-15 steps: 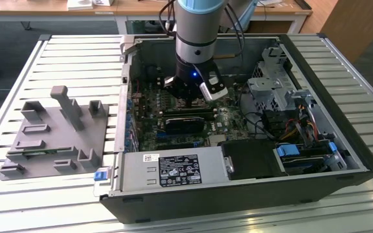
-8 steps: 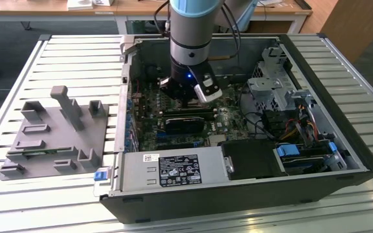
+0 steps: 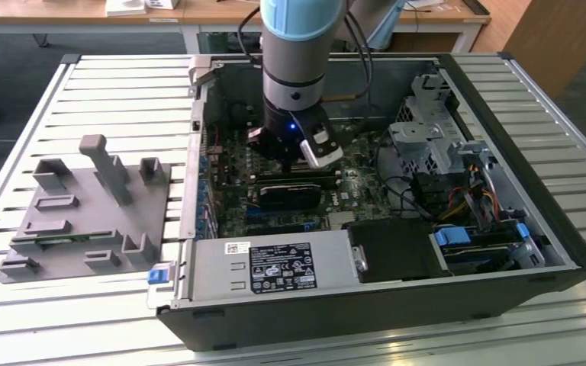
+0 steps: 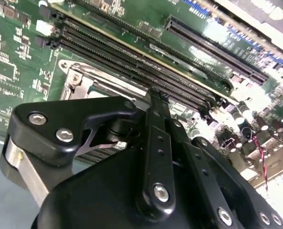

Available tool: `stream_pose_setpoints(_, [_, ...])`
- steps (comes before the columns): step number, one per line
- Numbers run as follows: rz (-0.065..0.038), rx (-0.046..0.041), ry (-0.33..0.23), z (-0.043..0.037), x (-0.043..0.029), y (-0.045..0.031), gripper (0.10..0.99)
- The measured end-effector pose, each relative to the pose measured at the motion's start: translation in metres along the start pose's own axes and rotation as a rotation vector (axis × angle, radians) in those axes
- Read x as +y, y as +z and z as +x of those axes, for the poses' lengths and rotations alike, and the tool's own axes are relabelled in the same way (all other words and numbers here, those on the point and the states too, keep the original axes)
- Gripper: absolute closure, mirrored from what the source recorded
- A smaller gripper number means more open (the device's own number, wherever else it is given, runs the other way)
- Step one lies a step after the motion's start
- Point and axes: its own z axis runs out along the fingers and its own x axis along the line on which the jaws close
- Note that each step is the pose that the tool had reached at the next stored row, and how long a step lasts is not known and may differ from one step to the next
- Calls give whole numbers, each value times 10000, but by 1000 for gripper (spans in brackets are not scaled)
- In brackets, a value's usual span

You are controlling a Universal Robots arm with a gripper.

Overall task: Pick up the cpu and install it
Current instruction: 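Install the second cpu locking lever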

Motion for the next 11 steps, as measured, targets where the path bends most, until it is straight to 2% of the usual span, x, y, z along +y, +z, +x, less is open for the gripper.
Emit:
stream_pose_setpoints(2, [-202,9,-1,0,-23,1,980])
stream_pose_setpoints(4, [-324,13,-1,0,-57,-2,980])
stream_pose_setpoints(7, [-343,14,-2,1,-90,-6,980])
stream_pose_setpoints(11, [-452,-8,-7,27,-132,-11,980])
